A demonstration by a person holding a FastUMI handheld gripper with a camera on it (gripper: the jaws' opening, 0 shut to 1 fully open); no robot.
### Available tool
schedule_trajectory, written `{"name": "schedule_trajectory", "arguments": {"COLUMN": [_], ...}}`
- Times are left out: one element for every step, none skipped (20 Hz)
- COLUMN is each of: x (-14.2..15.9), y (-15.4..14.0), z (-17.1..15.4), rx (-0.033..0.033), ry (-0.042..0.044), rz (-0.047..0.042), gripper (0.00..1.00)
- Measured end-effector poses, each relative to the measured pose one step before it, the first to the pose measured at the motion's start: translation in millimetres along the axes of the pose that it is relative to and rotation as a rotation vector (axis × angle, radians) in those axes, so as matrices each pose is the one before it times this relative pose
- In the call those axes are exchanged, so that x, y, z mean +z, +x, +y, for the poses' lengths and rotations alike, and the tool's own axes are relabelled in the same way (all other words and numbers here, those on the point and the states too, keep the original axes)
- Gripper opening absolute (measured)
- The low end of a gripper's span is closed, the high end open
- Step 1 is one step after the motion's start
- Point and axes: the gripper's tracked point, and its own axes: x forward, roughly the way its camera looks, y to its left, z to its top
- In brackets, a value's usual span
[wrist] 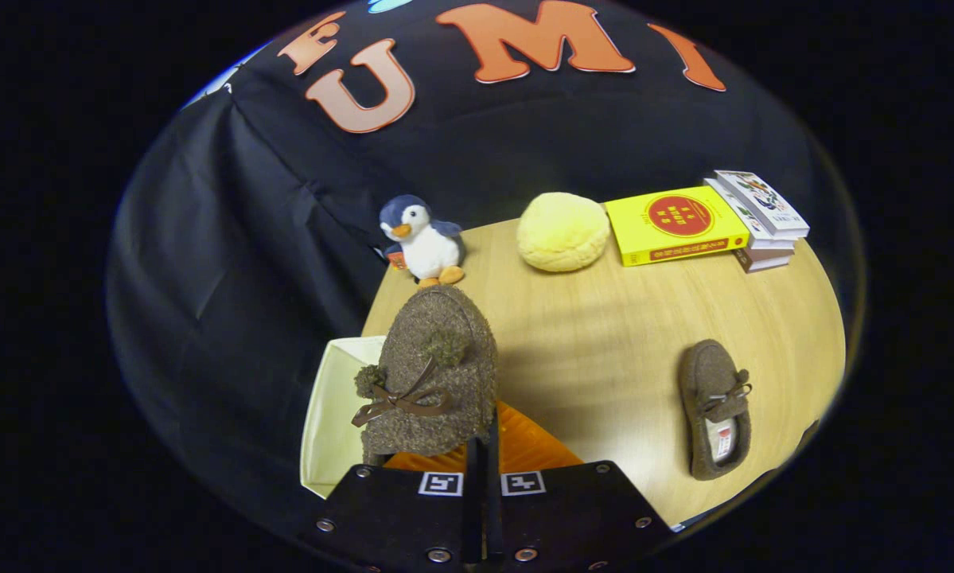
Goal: Open the storage box then place both shoes into the box .Put the left shoe in first, then the right shoe, with the right side of both shoes facing outward in a uniform manner.
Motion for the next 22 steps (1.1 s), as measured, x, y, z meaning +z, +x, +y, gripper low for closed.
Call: {"name": "schedule_trajectory", "arguments": {"x": [-1.27,-1.38,-3.35,-3.63,-5.51,-4.88,-5.93,-4.21,-5.05,-6.19,-5.60,-4.56,-5.07,-4.25,-4.31,-3.33,-3.46,-4.03,-5.33,-6.40,-9.29,-8.09], "y": [3.14,5.91,6.07,8.20,9.39,8.88,8.40,8.11,8.32,8.42,7.02,7.50,7.25,7.97,8.25,6.42,6.84,6.11,4.90,3.79,3.38,0.59], "z": [14.04,12.72,11.31,11.23,10.65,8.83,7.31,5.45,3.93,3.47,2.31,1.08,1.11,1.87,2.33,3.87,3.79,4.92,4.89,0.80,2.48,3.43], "rx": [0.01018,0.00831,0.00288,0.00218,0.00414,-0.00038,-0.00411,-0.00666,-0.00577,-0.01262,-0.01191,-0.01578,-0.01620,-0.01037,-0.00513,-0.00259,-0.00014,0.00393,0.00152,-0.00775,0.00655,0.01880], "ry": [-0.00434,-0.00790,-0.00521,-0.00357,-0.00894,-0.00591,-0.00528,-0.00521,-0.00484,0.00014,0.00000,0.00380,0.00787,0.00898,0.00768,0.00775,0.00603,0.00362,-0.00296,-0.01033,-0.00407,-0.00092], "rz": [0.00890,0.01028,0.01382,0.01497,0.01898,0.01431,0.01410,0.01499,0.01249,0.01611,0.01546,0.01429,0.01733,0.01504,0.01709,0.01389,0.01730,0.01245,0.01358,0.02397,0.02843,0.02965], "gripper": [0.03,0.03,0.03,0.03,0.03,0.03,0.03,0.03,0.03,0.03,0.03,0.03,0.03,0.03,0.03,0.04,0.05,0.06,0.10,0.12,0.16,0.18]}}
